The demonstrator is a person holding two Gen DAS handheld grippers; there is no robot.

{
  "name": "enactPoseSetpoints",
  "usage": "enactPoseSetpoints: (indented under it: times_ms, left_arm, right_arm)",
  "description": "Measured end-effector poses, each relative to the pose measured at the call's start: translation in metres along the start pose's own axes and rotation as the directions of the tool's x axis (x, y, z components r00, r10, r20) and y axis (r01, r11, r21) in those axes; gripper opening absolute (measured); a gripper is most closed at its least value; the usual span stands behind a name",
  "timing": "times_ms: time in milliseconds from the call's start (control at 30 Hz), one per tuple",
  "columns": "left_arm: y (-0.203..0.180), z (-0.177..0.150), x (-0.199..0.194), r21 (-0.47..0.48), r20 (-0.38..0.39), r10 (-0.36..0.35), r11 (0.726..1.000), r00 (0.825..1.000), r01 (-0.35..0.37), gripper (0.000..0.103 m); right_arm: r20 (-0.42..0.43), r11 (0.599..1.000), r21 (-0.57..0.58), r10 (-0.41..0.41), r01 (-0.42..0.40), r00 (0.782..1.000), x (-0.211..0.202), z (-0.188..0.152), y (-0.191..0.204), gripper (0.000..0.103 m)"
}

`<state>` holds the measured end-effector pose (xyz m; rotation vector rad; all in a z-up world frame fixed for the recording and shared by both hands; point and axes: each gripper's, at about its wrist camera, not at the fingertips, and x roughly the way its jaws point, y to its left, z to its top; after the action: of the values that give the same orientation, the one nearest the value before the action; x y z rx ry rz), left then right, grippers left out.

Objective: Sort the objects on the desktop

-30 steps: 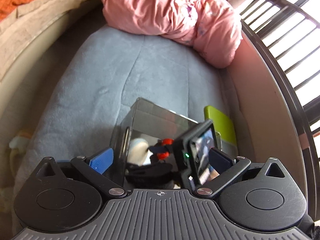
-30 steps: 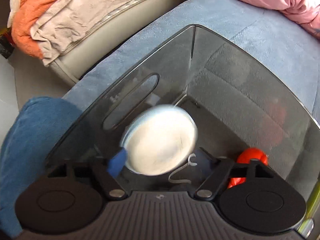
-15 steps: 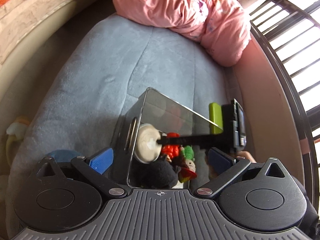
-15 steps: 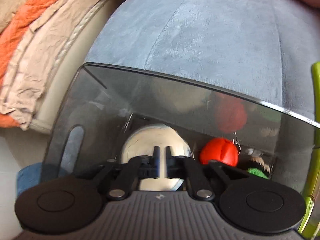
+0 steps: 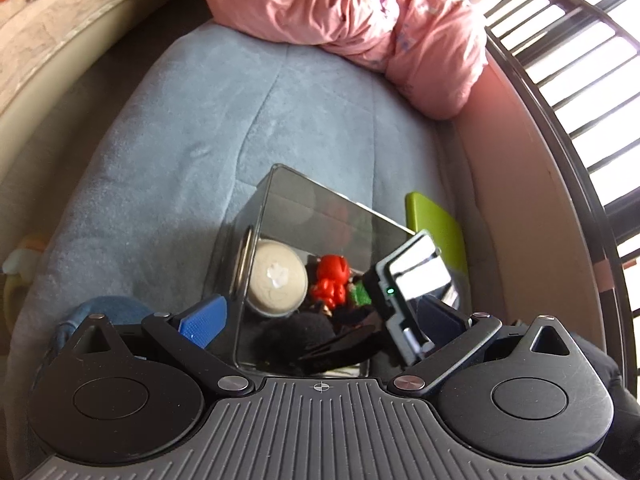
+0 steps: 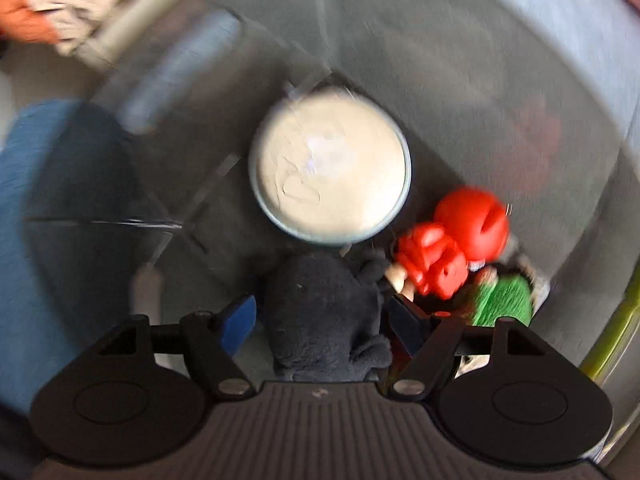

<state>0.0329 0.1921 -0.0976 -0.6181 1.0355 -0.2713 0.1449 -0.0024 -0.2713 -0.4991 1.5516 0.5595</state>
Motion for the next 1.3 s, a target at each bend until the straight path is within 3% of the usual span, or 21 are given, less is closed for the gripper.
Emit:
enactPoseSetpoints:
  times_ms: [33,67,167,300,400,467,533,567,600,633,700,733,800,933,1000,1067,1200,1300]
  left_arm:
    - [0.002,0.000,0.000,-0.009,0.002,-0.001,1.000,1.000,0.001,0.103]
    - [0.005,0.001,0.000,-0.018,0.001,-0.001,1.000,1.000,0.001,0.103]
    - [0.008,0.001,0.004,-0.038,-0.011,-0.001,0.999,1.000,0.000,0.103]
    - [0.002,0.000,0.006,-0.013,-0.025,-0.004,1.000,1.000,0.003,0.103]
    - [-0.003,-0.003,0.006,0.026,-0.036,0.009,1.000,0.999,-0.008,0.103]
    - [-0.003,-0.004,0.004,0.037,-0.031,0.015,0.999,0.999,-0.014,0.103]
    - [0.000,-0.003,0.004,0.007,-0.021,0.013,1.000,1.000,-0.013,0.103]
    - [0.001,-0.002,0.005,-0.011,-0.019,0.010,1.000,1.000,-0.010,0.103]
    - [0.001,-0.002,0.008,-0.026,-0.021,0.003,1.000,1.000,-0.003,0.103]
    - [0.000,-0.002,0.011,-0.035,-0.027,-0.009,0.999,1.000,0.008,0.103]
    - [-0.005,-0.005,0.017,-0.033,-0.047,-0.037,0.999,0.998,0.035,0.103]
    - [-0.008,-0.006,0.019,-0.028,-0.056,-0.048,0.999,0.997,0.047,0.103]
    - [-0.014,-0.008,0.020,-0.010,-0.064,-0.062,0.998,0.996,0.061,0.103]
    - [-0.015,-0.008,0.017,0.000,-0.057,-0.043,0.999,0.997,0.043,0.103]
    - [-0.011,-0.008,0.015,-0.008,-0.055,-0.038,0.999,0.998,0.037,0.103]
    - [-0.007,-0.008,0.014,-0.022,-0.052,-0.038,0.999,0.998,0.037,0.103]
    - [0.000,-0.008,0.015,-0.038,-0.054,-0.041,0.999,0.998,0.039,0.103]
    - [0.003,-0.009,0.017,-0.038,-0.066,-0.041,0.999,0.997,0.039,0.103]
  right_arm:
    - [-0.017,0.999,0.035,0.015,-0.014,1.000,0.004,-0.001,-0.002,0.074]
    - [-0.025,0.996,0.074,0.046,-0.044,0.999,0.005,-0.003,-0.004,0.062]
    - [0.054,0.963,0.199,0.172,-0.179,0.984,-0.007,-0.001,-0.011,0.059]
    - [0.168,0.834,0.385,0.357,-0.394,0.919,-0.007,0.007,-0.025,0.060]
    - [0.124,0.827,0.405,0.372,-0.389,0.920,0.009,0.010,-0.027,0.067]
    - [0.113,0.800,0.434,0.408,-0.415,0.906,0.005,0.003,-0.041,0.067]
    - [0.188,0.759,0.438,0.448,-0.482,0.874,-0.018,-0.010,-0.064,0.067]
    - [0.238,0.758,0.424,0.434,-0.495,0.869,-0.036,-0.017,-0.076,0.070]
    - [0.280,0.782,0.403,0.388,-0.475,0.878,-0.056,-0.025,-0.087,0.075]
    - [0.302,0.833,0.368,0.312,-0.412,0.901,-0.074,-0.032,-0.093,0.077]
    - [0.313,0.932,0.283,0.132,-0.225,0.941,-0.103,-0.043,-0.098,0.082]
    - [0.283,0.963,0.239,0.051,-0.122,0.958,-0.108,-0.046,-0.095,0.083]
    - [0.190,0.987,0.162,-0.048,0.017,0.981,-0.102,-0.049,-0.089,0.083]
    - [0.116,0.989,0.129,-0.083,0.068,0.990,-0.066,-0.035,-0.079,0.079]
    - [0.125,0.979,0.181,-0.116,0.092,0.985,-0.048,-0.025,-0.072,0.063]
    - [0.153,0.968,0.236,-0.127,0.089,0.980,-0.033,-0.015,-0.070,0.057]
    - [0.209,0.901,0.434,-0.129,0.026,0.969,-0.013,0.004,-0.082,0.064]
    - [0.170,0.858,0.513,-0.117,0.014,0.978,0.003,0.015,-0.097,0.064]
